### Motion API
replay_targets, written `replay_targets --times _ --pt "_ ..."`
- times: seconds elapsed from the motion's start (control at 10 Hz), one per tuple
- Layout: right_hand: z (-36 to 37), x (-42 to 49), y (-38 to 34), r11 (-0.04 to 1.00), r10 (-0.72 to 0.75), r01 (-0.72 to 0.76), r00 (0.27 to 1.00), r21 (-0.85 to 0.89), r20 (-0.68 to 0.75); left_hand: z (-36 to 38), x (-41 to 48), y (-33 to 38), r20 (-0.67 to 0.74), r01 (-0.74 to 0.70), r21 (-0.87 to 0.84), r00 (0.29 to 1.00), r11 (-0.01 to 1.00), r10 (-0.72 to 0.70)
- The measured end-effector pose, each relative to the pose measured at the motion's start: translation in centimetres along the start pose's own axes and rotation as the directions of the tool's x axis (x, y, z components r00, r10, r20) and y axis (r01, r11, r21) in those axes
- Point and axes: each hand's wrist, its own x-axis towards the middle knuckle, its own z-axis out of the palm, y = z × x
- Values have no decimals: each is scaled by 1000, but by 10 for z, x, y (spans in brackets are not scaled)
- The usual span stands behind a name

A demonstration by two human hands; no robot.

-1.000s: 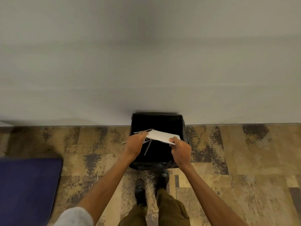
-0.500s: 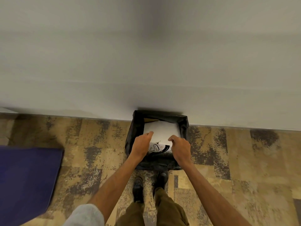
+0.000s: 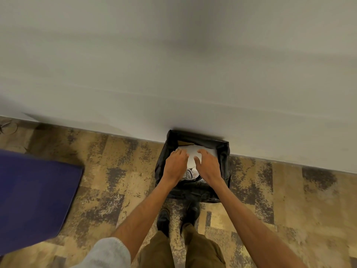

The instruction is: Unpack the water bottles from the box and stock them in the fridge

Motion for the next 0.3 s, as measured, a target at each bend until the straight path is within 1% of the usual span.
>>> replay_targets --times 0.1,0.2,0.3 --pt "-1 1 -17 998 -53 53 999 -30 -1 -3 -3 -9 -32 40 -35 999 999 -41" --pt "-2 -1 -40 994 -102 103 995 -46 15 -14 -16 -24 -8 122 -58 992 991 -123" --pt "3 4 -66 985 -160 161 987 -69 9 -31 -25 -41 -66 186 -71 979 980 -190"
